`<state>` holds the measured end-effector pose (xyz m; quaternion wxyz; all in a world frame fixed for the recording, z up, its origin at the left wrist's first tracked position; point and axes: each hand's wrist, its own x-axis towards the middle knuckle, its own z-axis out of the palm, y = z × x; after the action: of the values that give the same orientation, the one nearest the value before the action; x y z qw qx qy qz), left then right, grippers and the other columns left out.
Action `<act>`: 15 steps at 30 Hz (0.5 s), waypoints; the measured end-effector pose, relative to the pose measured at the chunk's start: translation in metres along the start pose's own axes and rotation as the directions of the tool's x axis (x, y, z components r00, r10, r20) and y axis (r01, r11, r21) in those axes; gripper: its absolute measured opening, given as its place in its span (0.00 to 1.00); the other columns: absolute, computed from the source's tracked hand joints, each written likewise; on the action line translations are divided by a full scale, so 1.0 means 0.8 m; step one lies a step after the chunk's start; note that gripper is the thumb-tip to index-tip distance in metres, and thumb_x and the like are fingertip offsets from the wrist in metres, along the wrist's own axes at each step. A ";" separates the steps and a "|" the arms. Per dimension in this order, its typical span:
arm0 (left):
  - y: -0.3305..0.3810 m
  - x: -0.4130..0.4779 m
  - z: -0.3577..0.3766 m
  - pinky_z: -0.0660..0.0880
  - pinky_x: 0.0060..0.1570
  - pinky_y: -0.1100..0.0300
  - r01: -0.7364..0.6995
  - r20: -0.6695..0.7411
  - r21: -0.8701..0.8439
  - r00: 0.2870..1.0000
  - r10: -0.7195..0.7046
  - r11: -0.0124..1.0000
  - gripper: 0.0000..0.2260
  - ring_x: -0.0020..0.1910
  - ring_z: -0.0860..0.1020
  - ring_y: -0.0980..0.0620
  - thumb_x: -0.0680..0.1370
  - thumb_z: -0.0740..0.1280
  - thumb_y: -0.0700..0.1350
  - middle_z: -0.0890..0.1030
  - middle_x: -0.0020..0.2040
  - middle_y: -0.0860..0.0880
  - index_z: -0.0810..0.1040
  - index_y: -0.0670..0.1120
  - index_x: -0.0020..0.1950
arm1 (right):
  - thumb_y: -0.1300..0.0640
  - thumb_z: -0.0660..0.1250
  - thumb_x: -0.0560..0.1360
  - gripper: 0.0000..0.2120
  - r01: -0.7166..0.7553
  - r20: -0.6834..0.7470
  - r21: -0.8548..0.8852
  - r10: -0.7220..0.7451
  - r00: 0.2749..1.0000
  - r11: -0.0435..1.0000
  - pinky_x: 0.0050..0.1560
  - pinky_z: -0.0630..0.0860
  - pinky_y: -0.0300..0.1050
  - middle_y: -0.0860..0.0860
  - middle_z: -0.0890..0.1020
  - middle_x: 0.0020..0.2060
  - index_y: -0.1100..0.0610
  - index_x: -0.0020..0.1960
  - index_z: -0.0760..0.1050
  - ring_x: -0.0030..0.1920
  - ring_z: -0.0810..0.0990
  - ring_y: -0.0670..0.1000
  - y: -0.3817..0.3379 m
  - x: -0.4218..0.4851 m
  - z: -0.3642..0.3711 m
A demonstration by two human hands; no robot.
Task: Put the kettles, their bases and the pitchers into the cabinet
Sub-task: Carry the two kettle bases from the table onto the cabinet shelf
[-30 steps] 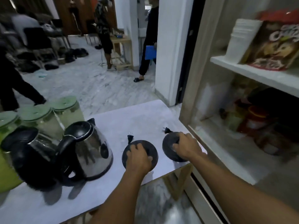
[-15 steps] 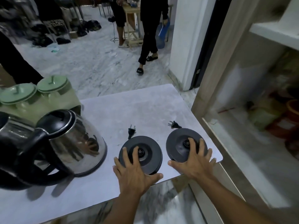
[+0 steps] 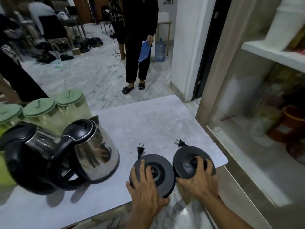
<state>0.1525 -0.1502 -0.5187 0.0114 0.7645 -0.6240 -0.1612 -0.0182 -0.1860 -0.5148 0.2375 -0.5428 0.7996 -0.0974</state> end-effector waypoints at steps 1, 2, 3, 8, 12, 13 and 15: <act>0.002 0.002 -0.012 0.57 0.70 0.40 -0.013 -0.015 0.004 1.000 0.013 1.000 0.54 0.78 0.42 0.41 0.60 0.69 0.69 0.38 0.79 0.52 0.47 0.50 0.77 | 0.31 0.71 0.57 0.52 0.008 -0.017 0.001 -0.008 1.000 1.000 0.69 0.66 0.56 0.52 0.55 0.76 0.44 0.74 0.53 0.74 0.60 0.65 -0.006 -0.001 -0.008; 0.005 0.005 -0.027 0.57 0.70 0.40 -0.035 -0.042 0.000 0.999 0.035 0.999 0.53 0.78 0.42 0.41 0.60 0.67 0.70 0.39 0.79 0.52 0.48 0.50 0.77 | 0.32 0.71 0.57 0.51 0.017 -0.039 -0.001 -0.017 0.999 1.000 0.68 0.68 0.55 0.52 0.55 0.75 0.44 0.74 0.54 0.72 0.61 0.66 -0.014 -0.003 -0.019; 0.007 0.010 -0.045 0.57 0.70 0.39 -0.059 -0.077 -0.011 0.995 0.058 0.998 0.53 0.78 0.43 0.41 0.60 0.66 0.72 0.39 0.79 0.52 0.49 0.50 0.77 | 0.33 0.72 0.58 0.50 0.026 -0.068 -0.002 -0.026 0.997 1.000 0.66 0.69 0.55 0.52 0.55 0.75 0.44 0.74 0.55 0.71 0.62 0.67 -0.023 -0.005 -0.034; 0.030 0.021 -0.169 0.56 0.70 0.35 -0.240 -0.203 -0.025 0.952 0.230 0.970 0.53 0.77 0.42 0.41 0.62 0.73 0.64 0.40 0.79 0.51 0.48 0.49 0.77 | 0.38 0.75 0.61 0.50 0.023 -0.281 0.044 -0.009 0.960 0.999 0.65 0.69 0.59 0.53 0.51 0.76 0.46 0.75 0.54 0.71 0.58 0.69 -0.084 -0.039 -0.139; 0.038 -0.016 -0.268 0.56 0.70 0.33 -0.443 -0.327 -0.010 0.849 0.416 0.897 0.52 0.77 0.43 0.40 0.61 0.75 0.61 0.43 0.78 0.51 0.50 0.49 0.76 | 0.40 0.76 0.62 0.50 0.008 -0.496 0.101 0.043 0.867 0.995 0.66 0.68 0.63 0.52 0.49 0.77 0.46 0.76 0.53 0.74 0.53 0.70 -0.120 -0.122 -0.211; 0.038 -0.030 -0.287 0.55 0.70 0.33 -0.498 -0.353 -0.007 0.812 0.464 0.867 0.52 0.77 0.43 0.40 0.61 0.76 0.61 0.43 0.78 0.51 0.50 0.49 0.75 | 0.39 0.76 0.63 0.50 -0.009 -0.543 0.115 0.070 0.837 0.993 0.66 0.68 0.63 0.52 0.48 0.77 0.46 0.76 0.53 0.74 0.52 0.70 -0.124 -0.149 -0.224; 0.037 -0.064 -0.319 0.54 0.70 0.33 -0.592 -0.378 0.022 0.741 0.555 0.805 0.51 0.77 0.44 0.40 0.61 0.76 0.61 0.44 0.78 0.52 0.51 0.49 0.75 | 0.38 0.76 0.63 0.51 -0.068 -0.612 0.138 0.139 0.779 0.988 0.68 0.67 0.65 0.52 0.47 0.78 0.45 0.77 0.51 0.76 0.49 0.71 -0.125 -0.207 -0.249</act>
<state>0.1822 -0.1547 -0.2583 0.2146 0.5495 -0.8067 -0.0352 0.0165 -0.0942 -0.2550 -0.0039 -0.4221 0.8554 -0.3002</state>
